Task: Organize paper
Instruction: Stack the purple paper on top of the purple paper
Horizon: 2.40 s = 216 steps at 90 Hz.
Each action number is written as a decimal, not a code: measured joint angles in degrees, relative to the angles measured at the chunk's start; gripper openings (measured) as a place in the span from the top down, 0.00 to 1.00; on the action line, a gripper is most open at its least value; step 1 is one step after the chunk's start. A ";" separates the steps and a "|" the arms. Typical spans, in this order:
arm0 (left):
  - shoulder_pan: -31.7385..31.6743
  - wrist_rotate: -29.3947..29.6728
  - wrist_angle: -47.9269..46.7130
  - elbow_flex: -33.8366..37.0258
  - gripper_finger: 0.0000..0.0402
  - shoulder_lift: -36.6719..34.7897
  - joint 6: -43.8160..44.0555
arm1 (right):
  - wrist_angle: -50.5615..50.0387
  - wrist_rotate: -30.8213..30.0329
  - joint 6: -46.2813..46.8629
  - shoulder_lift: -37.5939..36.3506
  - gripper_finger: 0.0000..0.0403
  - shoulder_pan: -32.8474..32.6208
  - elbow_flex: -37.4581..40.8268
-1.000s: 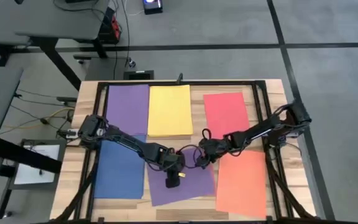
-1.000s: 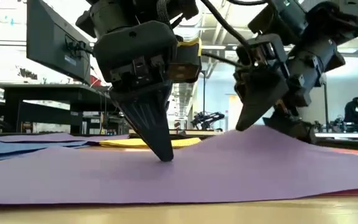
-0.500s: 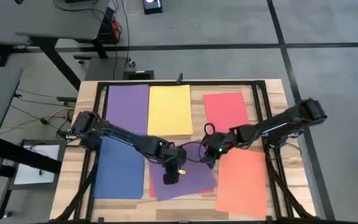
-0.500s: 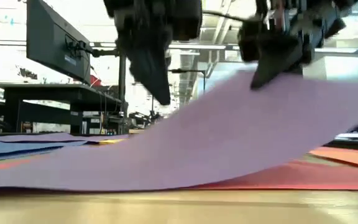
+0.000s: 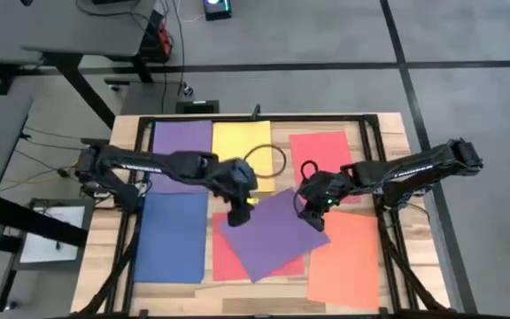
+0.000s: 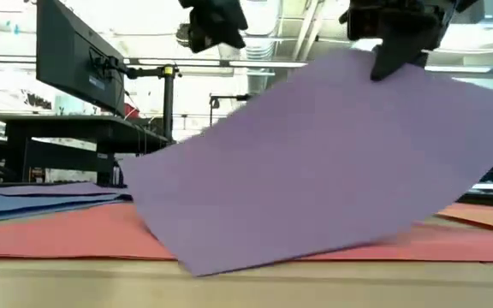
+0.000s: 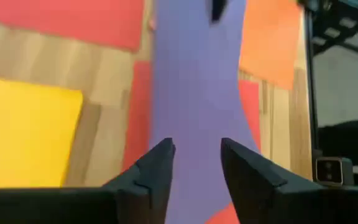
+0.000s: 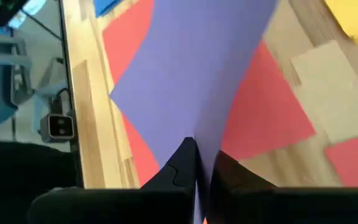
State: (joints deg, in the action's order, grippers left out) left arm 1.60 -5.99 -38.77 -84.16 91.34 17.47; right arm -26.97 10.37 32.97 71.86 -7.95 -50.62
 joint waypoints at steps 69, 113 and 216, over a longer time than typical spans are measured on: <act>-5.48 -13.33 6.35 0.13 0.60 -0.61 -7.24 | -4.17 -3.22 -11.07 -0.03 1.00 -0.22 -7.77; -5.35 -11.94 6.50 0.11 0.60 -0.26 -6.09 | 2.93 -3.21 -12.79 -0.01 1.00 1.03 -8.16; -2.51 -7.03 11.06 0.11 1.00 3.74 5.00 | 1.47 4.55 -7.21 0.13 0.76 12.09 -12.27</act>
State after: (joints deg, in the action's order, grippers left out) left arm -0.91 -13.02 -27.71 -84.05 95.09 22.46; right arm -25.49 14.91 25.76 71.99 4.15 -62.89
